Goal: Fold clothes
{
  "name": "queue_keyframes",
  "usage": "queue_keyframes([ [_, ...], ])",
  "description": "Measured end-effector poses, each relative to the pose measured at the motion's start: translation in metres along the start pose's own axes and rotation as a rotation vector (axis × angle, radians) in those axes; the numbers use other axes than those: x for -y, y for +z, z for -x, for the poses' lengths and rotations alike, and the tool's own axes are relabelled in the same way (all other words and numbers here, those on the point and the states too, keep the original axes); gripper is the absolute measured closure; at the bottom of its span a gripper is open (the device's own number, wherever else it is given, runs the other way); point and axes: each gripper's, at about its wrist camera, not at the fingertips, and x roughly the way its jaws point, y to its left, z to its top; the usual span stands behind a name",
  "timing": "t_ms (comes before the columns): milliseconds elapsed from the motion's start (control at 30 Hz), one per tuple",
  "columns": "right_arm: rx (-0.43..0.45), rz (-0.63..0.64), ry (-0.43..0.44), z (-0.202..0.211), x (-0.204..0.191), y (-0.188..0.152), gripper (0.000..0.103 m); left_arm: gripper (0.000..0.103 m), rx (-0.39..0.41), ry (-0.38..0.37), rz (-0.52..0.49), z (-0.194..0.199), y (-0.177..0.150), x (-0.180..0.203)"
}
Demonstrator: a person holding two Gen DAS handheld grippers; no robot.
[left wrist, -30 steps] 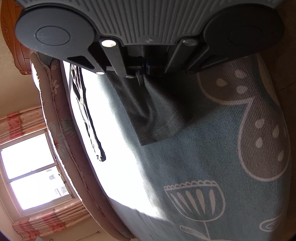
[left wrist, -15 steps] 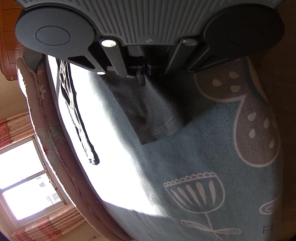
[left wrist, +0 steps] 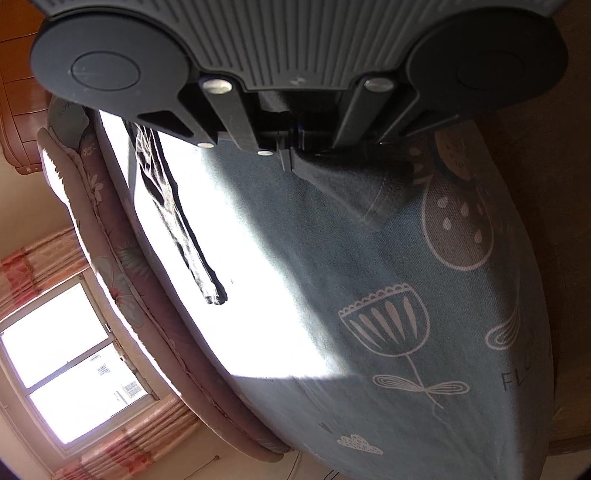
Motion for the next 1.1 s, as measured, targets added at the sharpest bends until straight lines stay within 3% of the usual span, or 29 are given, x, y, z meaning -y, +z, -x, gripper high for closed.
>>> queue_keyframes([
  [100,-0.012,-0.034,-0.024,-0.005,0.010,-0.002,0.101,0.100,-0.024,0.042,-0.009,-0.011,-0.007,-0.005],
  [400,-0.015,-0.033,-0.022,-0.001,0.008,-0.004,0.094,0.099,-0.011,0.024,-0.065,-0.003,-0.007,-0.001],
  [533,-0.015,-0.041,-0.022,0.001,0.009,-0.005,0.093,0.081,-0.024,0.081,-0.049,0.005,-0.001,-0.008],
  [700,-0.020,-0.020,-0.028,0.002,0.005,-0.004,0.086,0.080,0.043,0.140,-0.029,0.038,0.015,-0.030],
  [800,-0.027,-0.002,-0.037,0.000,-0.001,-0.002,0.081,0.071,0.103,0.135,-0.058,0.053,0.031,-0.032],
  [900,-0.046,0.023,-0.052,0.001,-0.009,0.000,0.071,0.065,0.079,0.140,-0.184,0.032,0.036,-0.016],
  [1033,-0.063,0.140,-0.111,0.011,-0.034,-0.003,0.039,0.065,0.027,0.153,-0.372,-0.004,0.040,0.008],
  [1100,-0.063,0.217,-0.141,0.018,-0.048,-0.005,0.037,0.065,0.010,0.203,-0.465,-0.023,0.035,0.016],
])
